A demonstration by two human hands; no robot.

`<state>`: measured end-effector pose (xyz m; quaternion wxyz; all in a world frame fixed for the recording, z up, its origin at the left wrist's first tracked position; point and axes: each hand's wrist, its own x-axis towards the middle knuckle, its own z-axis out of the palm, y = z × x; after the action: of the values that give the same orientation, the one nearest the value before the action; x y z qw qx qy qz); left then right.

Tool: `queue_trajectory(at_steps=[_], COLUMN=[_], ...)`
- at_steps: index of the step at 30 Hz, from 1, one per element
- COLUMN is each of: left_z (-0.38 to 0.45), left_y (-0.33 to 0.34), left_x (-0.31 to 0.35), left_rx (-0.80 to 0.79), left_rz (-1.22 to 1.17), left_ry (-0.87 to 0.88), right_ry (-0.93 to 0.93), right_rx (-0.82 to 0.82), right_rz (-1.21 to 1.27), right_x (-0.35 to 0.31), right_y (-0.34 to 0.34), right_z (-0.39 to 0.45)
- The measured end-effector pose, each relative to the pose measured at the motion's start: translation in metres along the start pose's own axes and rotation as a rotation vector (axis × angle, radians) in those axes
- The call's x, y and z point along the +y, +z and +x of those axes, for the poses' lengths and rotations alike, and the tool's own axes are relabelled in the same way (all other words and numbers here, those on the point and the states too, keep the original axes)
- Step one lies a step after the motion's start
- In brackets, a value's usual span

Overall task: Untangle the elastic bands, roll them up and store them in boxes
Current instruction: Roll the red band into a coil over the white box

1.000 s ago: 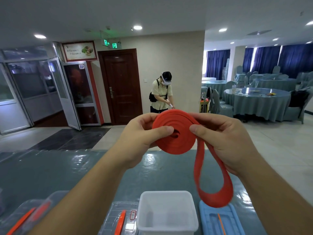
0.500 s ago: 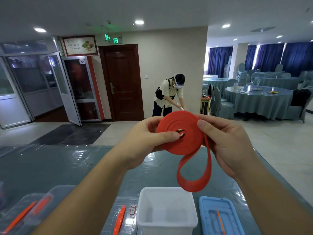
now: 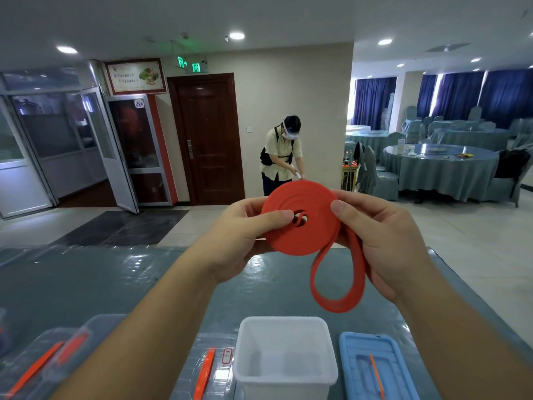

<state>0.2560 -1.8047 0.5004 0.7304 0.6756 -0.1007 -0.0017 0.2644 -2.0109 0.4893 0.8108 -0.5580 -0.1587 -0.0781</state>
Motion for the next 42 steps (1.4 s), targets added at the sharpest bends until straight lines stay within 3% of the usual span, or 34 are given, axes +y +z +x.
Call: queue_trajectory(at_steps=[6, 11, 17, 21, 26, 33, 38, 42], left_z=[0.0, -0.001, -0.003, -0.006, -0.008, -0.01, -0.011, -0.012], left_y=[0.014, 0.006, 0.013, 0.009, 0.018, 0.011, 0.026, 0.027], left_x=[-0.01, 0.002, -0.008, -0.002, -0.008, -0.009, -0.022, -0.022], left_rx=[0.113, 0.028, 0.088, 0.025, 0.095, -0.033, 0.059, 0.052], left_rz=[-0.105, 0.083, -0.02, 0.049, -0.073, 0.064, -0.036, -0.004], left_ry=[0.037, -0.02, -0.007, -0.049, 0.029, -0.064, -0.04, -0.122], right_ry=[-0.014, -0.014, -0.027, -0.017, 0.0, 0.007, 0.002, 0.045], right_rx=[0.039, 0.049, 0.059, 0.031, 0.077, 0.075, 0.178, 0.153], right_rz=[0.054, -0.085, -0.035, -0.091, 0.045, -0.007, 0.027, -0.018], right_x=[0.006, 0.007, 0.004, 0.001, 0.005, 0.009, 0.015, 0.017], right_y=[0.003, -0.001, 0.001, -0.002, -0.001, -0.002, 0.0, -0.008], right_z=[-0.003, -0.003, -0.005, -0.007, -0.007, -0.013, -0.014, -0.014])
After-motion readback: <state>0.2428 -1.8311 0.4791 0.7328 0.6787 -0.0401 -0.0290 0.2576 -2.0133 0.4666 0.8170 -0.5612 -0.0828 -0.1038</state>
